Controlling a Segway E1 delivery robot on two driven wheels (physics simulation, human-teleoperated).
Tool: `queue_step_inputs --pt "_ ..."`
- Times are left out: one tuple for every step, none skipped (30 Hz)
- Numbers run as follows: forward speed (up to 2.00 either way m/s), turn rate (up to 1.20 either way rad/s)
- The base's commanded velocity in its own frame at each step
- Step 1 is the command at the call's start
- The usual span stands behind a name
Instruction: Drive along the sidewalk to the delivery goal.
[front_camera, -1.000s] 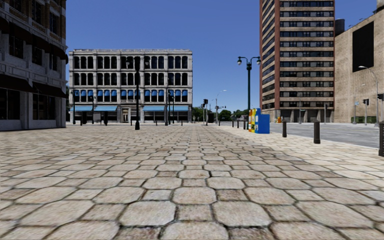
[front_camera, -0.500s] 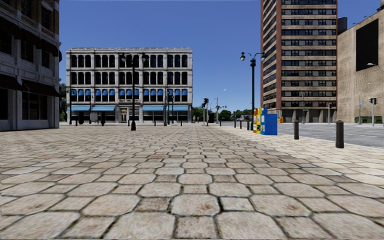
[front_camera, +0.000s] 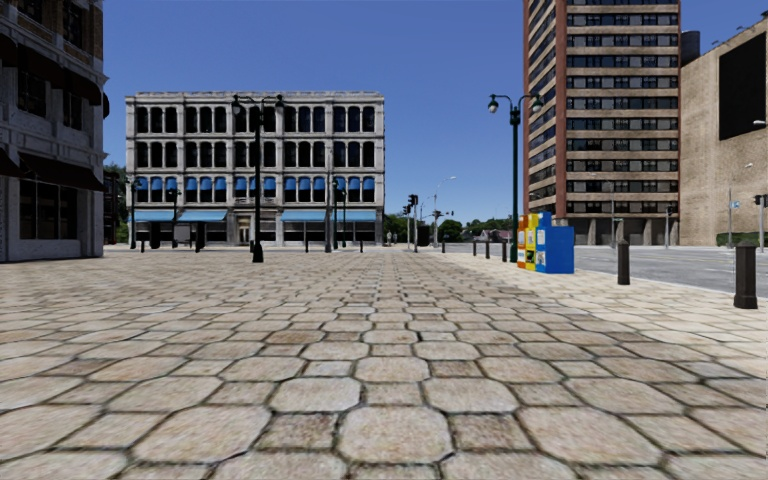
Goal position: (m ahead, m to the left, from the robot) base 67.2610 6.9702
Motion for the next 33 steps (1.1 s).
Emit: queue_step_inputs --pt "2.0 -0.03" --pt "2.0 -0.03" --pt "2.0 -0.03" --pt "2.0 -0.03" --pt "2.0 -0.03" --pt "2.0 -0.03" --pt "2.0 -0.03" --pt "2.0 -0.03" --pt "2.0 -0.03" --pt "2.0 -0.03" --pt "2.0 -0.03" --pt "2.0 -0.03" --pt "2.0 -0.03" --pt "2.0 -0.03" --pt "2.0 -0.03" --pt "2.0 -0.03" --pt "2.0 -0.03" --pt "2.0 -0.03" --pt "2.0 -0.03" --pt "2.0 -0.03" --pt "2.0 -0.03" --pt "2.0 -0.03" --pt "2.0 -0.03" --pt "2.0 -0.03" --pt "2.0 -0.03" --pt "2.0 -0.03" --pt "2.0 -0.03" --pt "2.0 -0.03" --pt "2.0 -0.03" --pt "2.0 -0.03" --pt "2.0 -0.03" --pt "2.0 -0.03" --pt "2.0 -0.03"
